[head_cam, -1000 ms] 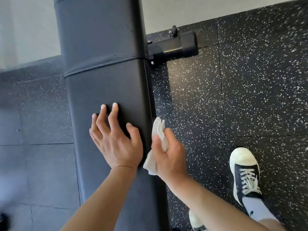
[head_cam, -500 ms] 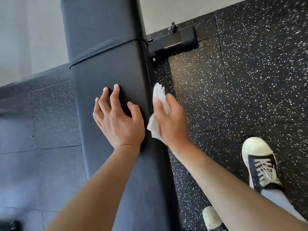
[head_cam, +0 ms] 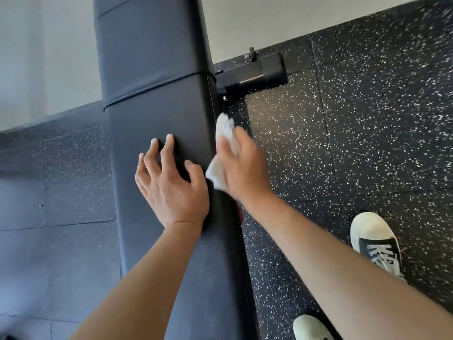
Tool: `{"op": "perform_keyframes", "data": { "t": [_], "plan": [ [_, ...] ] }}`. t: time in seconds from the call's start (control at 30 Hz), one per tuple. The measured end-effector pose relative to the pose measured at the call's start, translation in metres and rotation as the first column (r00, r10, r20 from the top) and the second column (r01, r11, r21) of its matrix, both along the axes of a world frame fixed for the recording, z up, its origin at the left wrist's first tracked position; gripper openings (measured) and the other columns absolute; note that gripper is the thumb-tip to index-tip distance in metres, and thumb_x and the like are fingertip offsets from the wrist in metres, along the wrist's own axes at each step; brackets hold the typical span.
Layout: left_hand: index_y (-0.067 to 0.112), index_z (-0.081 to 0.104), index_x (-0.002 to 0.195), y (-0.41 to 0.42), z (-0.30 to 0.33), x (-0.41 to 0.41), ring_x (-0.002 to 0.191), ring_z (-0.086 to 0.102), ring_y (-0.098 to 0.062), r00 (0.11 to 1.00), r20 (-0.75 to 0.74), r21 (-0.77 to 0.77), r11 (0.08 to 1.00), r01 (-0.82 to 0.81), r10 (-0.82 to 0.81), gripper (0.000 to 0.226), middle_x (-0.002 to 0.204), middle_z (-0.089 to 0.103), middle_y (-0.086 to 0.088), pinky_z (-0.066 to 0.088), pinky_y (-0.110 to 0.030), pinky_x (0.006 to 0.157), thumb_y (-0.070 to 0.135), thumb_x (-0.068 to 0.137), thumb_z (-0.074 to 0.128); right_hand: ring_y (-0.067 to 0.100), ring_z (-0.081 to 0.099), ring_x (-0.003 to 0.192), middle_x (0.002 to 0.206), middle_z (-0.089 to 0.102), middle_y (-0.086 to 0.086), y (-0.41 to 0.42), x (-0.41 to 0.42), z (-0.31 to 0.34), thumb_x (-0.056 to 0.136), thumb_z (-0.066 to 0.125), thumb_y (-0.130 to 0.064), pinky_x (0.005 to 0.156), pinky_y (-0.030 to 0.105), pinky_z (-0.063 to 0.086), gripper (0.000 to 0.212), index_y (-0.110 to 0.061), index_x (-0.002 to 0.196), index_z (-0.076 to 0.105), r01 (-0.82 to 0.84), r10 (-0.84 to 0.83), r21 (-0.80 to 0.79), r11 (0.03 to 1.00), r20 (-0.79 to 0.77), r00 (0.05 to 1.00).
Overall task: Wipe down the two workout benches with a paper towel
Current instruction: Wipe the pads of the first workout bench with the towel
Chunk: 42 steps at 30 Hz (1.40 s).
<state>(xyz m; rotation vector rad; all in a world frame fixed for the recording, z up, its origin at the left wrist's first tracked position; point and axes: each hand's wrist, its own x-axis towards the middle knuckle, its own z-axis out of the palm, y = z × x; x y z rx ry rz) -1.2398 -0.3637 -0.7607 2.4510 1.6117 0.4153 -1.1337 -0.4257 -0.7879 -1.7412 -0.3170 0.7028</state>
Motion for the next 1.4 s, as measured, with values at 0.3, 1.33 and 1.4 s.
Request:
{"op": "perform_keyframes", "data": {
  "t": [0.3,1.33,1.4],
  "plan": [
    [0.029,0.050,0.153,-0.001,0.001,0.001,0.153,0.028,-0.034,1.000,-0.021,-0.025,1.000,-0.014,0.013,0.061,0.162,0.041,-0.001,0.023,-0.057,0.124,0.032,0.092,0.047,0.014,0.046,0.061,0.063,0.049,-0.008,0.006,0.003,-0.002,0.106,0.057,-0.041,0.059,0.040,0.042,0.038,-0.023,0.074,0.048,0.095,-0.095,0.015,0.995,0.066,0.993],
    [0.028,0.051,0.149,-0.005,0.008,-0.003,0.151,0.031,-0.032,0.998,0.063,-0.077,0.997,0.017,-0.012,0.054,0.161,0.041,0.000,0.018,-0.050,0.127,0.037,0.096,0.044,0.010,0.047,0.062,0.067,0.051,-0.013,-0.115,-0.106,0.005,0.105,0.054,-0.051,0.061,0.033,0.040,0.032,-0.034,0.079,0.046,0.010,-0.009,0.005,1.000,-0.066,0.998],
    [0.024,0.053,0.145,-0.007,0.013,-0.007,0.149,0.032,-0.032,0.996,0.091,-0.114,0.993,0.028,-0.018,0.049,0.159,0.042,-0.001,0.021,-0.050,0.126,0.030,0.097,0.047,0.011,0.048,0.062,0.067,0.052,-0.013,-0.116,-0.106,0.009,0.104,0.051,-0.054,0.062,0.037,0.042,0.033,-0.031,0.081,0.046,-0.012,0.012,-0.009,1.000,-0.068,0.998]
  ]
}}
